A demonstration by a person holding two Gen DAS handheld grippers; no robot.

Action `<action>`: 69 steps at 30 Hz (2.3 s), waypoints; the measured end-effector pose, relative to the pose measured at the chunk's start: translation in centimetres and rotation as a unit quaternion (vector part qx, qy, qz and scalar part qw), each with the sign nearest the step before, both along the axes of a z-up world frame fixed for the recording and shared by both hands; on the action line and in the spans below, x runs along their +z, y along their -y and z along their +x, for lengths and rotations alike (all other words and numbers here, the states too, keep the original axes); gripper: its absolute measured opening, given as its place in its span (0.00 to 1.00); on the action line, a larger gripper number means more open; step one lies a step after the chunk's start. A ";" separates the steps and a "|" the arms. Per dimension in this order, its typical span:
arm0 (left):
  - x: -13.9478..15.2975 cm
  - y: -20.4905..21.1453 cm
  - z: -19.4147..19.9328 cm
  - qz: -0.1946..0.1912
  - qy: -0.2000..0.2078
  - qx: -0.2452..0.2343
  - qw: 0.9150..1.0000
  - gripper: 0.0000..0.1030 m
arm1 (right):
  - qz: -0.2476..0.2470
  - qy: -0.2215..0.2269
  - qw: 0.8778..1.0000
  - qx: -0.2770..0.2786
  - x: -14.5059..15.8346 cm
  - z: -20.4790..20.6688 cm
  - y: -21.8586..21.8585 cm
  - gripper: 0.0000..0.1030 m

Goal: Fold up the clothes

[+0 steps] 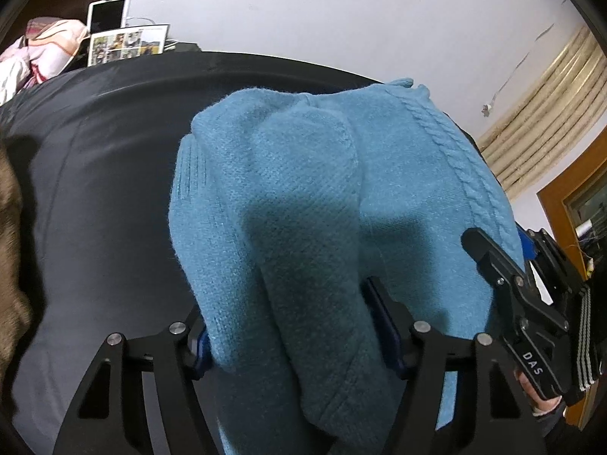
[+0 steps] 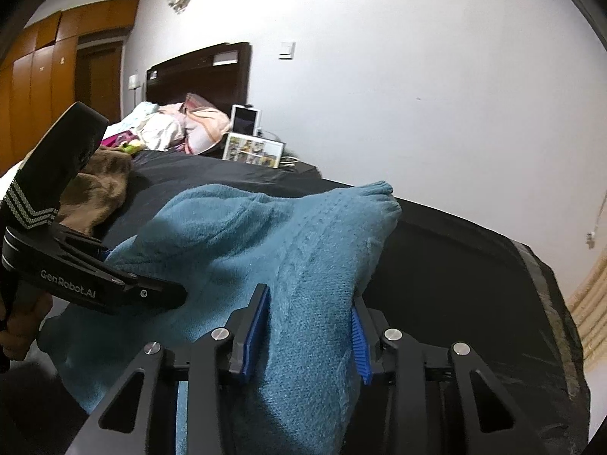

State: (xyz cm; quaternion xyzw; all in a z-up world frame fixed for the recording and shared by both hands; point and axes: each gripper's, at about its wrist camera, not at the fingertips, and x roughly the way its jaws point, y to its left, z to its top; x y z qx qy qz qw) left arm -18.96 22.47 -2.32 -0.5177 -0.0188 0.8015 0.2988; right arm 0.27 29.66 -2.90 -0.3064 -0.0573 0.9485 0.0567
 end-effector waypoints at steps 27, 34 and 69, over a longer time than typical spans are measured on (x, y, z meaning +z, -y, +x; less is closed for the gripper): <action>0.2 -17.9 -0.9 -0.027 -0.026 -0.072 0.997 0.68 | -0.033 0.009 0.990 -0.140 -1.4 2.6 -16.5 0.39; -0.1 -19.0 -1.3 -0.022 -0.032 -0.074 0.997 0.72 | -0.033 0.018 0.988 -0.152 -1.8 2.1 -18.0 0.40; 0.7 -17.4 4.0 -0.103 -0.127 -0.060 0.985 0.79 | -0.080 0.055 0.987 -0.132 -2.6 5.3 -16.9 0.77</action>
